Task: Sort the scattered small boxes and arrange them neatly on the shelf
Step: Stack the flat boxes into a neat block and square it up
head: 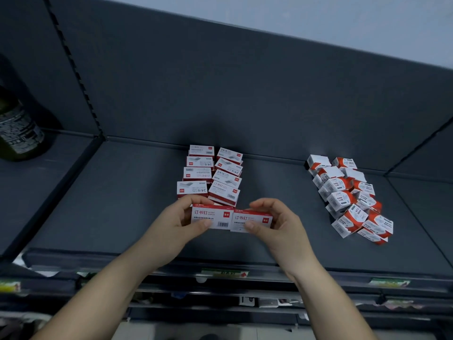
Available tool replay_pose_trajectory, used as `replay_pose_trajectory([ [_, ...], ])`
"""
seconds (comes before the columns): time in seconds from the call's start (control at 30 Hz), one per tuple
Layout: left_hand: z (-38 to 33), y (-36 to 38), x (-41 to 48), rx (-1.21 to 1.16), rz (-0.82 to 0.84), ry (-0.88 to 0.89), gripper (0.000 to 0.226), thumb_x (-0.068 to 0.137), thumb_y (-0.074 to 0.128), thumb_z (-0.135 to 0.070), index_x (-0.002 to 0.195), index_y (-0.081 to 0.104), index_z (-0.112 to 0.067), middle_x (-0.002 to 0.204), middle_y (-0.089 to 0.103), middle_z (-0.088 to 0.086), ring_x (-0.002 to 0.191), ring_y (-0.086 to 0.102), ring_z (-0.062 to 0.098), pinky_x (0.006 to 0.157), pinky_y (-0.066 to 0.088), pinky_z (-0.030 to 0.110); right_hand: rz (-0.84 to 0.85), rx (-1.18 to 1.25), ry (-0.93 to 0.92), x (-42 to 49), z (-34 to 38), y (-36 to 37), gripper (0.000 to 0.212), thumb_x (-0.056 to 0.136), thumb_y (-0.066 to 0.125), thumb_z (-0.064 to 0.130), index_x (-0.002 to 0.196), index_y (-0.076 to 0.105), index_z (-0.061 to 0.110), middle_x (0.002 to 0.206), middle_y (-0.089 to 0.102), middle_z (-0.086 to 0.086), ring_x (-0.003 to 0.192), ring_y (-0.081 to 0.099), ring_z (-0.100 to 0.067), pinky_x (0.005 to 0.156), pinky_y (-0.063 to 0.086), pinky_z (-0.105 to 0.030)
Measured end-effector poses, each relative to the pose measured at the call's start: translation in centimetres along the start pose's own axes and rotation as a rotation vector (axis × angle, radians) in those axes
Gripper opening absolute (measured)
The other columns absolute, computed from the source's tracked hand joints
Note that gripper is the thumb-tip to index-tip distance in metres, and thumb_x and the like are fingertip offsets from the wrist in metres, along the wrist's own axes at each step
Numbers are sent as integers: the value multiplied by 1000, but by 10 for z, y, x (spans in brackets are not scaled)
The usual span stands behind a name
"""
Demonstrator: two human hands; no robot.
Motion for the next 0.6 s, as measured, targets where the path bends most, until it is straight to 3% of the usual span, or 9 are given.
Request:
replay_pose_trajectory([
  [0.17,14,-4,4,217,6,23,25,86,69,-2,101,61,-20,104,71,-17,99,66,2,80,52,15,49,-124,43,-1,-16,3,24,82,74,0,95,67,19,92,73,7,84,68,-4,70,50,-16],
  [0.33,38,-5,1,440,42,43,26,85,72,-10,96,60,-31,98,69,-18,94,65,3,84,51,22,98,-307,36,-9,-36,5,28,83,73,2,93,67,28,95,70,10,88,65,-1,79,47,-12],
  [0.5,49,-1,-3,564,56,85,23,85,72,-14,95,62,-32,92,67,-21,88,63,1,75,46,11,125,-428,-79,-14,-45,6,37,83,73,4,94,64,39,99,65,13,94,61,-2,82,42,-8],
  [0.6,51,-2,-1,625,76,110,20,86,72,-20,98,64,-33,91,66,-18,89,61,3,78,49,20,140,-456,-92,-14,-48,5,37,83,74,6,101,66,37,102,67,14,99,62,-2,85,42,-8],
])
Point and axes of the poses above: each hand's wrist, its own x-axis towards the middle knuckle, its own y-axis out of the palm, z = x × y, the point moved 1 cm from there along x, towards the middle knuckle
